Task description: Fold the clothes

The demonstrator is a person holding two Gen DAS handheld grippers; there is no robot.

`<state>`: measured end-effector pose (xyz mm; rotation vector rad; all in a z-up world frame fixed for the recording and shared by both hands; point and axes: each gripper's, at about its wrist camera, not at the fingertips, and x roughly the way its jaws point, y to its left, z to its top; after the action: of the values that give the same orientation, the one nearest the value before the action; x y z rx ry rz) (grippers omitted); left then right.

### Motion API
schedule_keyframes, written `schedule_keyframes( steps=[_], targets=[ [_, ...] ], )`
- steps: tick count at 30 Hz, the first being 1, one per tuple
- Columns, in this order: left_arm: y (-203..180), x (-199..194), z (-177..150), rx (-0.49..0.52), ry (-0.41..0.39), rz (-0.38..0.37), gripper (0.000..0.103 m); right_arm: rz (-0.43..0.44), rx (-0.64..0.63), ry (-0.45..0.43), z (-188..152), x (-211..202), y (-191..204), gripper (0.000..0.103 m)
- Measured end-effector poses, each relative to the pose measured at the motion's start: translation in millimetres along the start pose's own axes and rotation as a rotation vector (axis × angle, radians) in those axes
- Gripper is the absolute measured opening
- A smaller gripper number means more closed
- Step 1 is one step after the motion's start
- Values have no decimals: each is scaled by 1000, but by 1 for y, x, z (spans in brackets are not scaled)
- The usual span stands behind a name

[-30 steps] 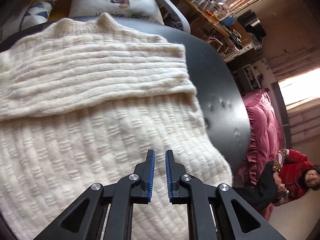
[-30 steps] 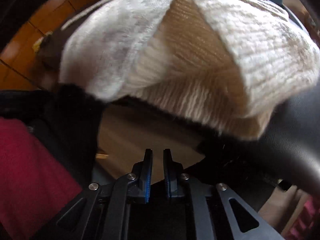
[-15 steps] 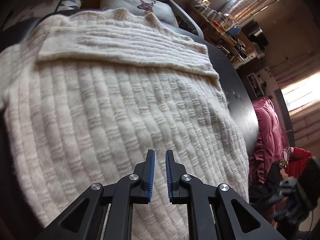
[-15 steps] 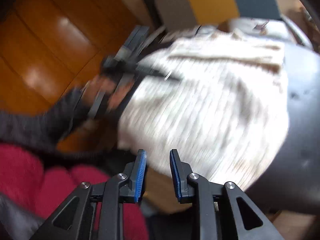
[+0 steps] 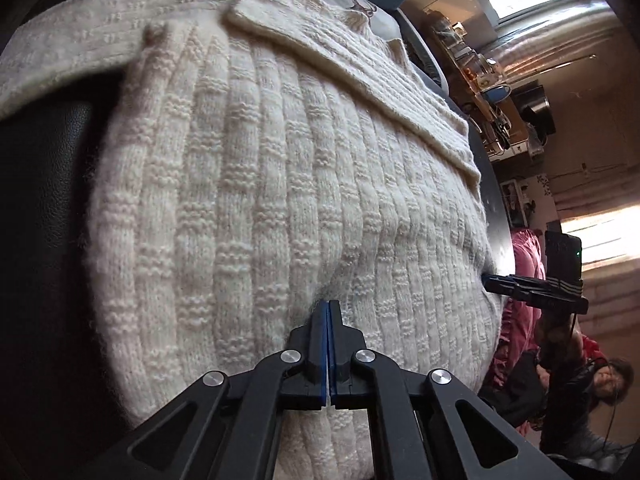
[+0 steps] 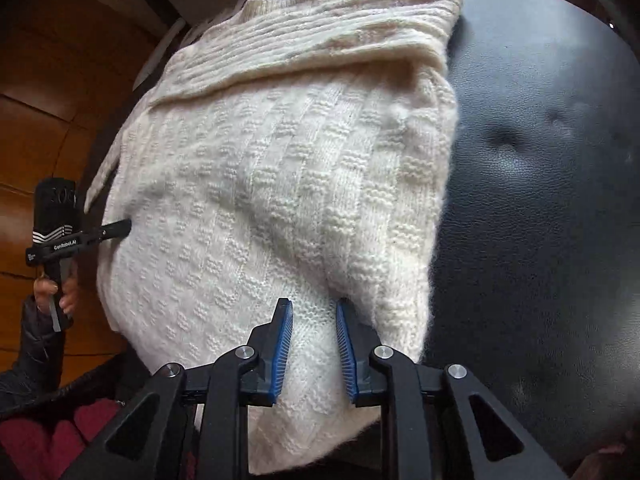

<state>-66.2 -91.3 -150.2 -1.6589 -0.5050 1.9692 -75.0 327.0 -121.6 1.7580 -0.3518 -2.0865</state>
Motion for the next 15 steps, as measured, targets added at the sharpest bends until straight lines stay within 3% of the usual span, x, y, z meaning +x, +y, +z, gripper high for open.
schedule_keyframes(
  steps=[1,3,6,9,12,15],
  targets=[
    [-3,-1,0,2,5,9,4,13,2,3,-2,-1,-1,23],
    [-16,-7,-3,35,-19,18,5,-15,13,-72,6,-6,2,23],
    [-32,-15,-8,51,-65,-51,10,-36,75,-190,16,-19,-5,24],
    [-50,-9,-11,97,-87,-48,19,170,254,-216,2,-34,-52,27],
    [-56,8,-16,117,-52,-7,20,261,373,-187,-29,-25,-81,32],
    [-70,18,-15,144,-30,-41,20,420,446,-145,-57,0,-93,33]
  ],
)
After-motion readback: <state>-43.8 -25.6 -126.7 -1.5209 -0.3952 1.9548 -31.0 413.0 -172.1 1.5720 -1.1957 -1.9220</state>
